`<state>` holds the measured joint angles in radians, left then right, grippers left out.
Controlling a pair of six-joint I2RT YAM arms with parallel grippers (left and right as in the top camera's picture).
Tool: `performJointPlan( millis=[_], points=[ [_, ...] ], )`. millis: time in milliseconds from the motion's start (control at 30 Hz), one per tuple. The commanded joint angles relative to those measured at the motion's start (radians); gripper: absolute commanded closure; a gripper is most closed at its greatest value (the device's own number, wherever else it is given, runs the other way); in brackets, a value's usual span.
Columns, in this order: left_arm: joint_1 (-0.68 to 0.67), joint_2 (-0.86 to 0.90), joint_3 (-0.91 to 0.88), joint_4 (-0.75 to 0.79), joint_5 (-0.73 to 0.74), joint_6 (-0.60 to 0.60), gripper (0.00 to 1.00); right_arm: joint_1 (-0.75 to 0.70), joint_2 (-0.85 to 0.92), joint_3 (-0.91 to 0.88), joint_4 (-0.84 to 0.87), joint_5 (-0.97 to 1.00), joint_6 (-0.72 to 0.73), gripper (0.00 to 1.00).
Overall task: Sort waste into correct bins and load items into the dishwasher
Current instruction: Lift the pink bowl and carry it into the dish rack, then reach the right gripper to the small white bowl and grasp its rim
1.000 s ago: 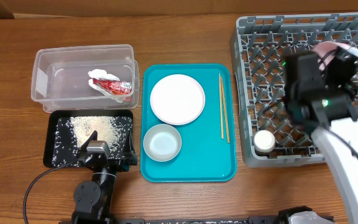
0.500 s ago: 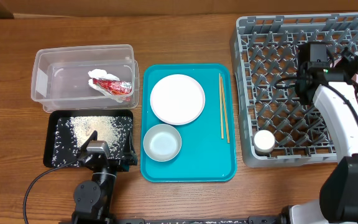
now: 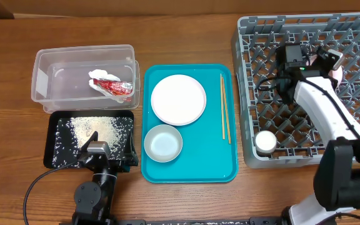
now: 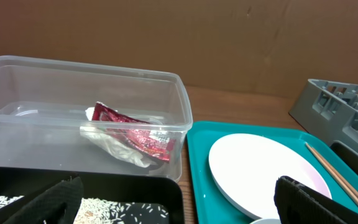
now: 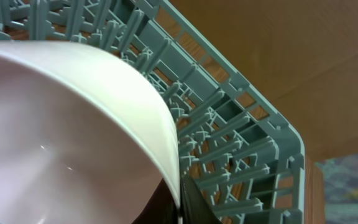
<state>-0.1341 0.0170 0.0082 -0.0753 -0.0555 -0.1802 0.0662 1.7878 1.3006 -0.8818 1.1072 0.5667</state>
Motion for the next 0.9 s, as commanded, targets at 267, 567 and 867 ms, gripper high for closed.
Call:
performJointPlan(
  millis=[267, 567, 867],
  points=[
    [-0.003, -0.004, -0.003, 0.002, 0.004, 0.001, 0.0, 0.088, 0.05, 0.008, -0.029, -0.002, -0.024, 0.96],
    [-0.003, -0.004, -0.003, 0.002, 0.004, 0.001, 0.0, 0.161, 0.049, 0.008, -0.113, -0.022, -0.011, 0.95],
    [-0.003, -0.004, -0.003, 0.002, 0.004, 0.001, 0.0, 0.323, -0.011, 0.082, -0.196, -0.167, -0.012, 0.39]
  ],
)
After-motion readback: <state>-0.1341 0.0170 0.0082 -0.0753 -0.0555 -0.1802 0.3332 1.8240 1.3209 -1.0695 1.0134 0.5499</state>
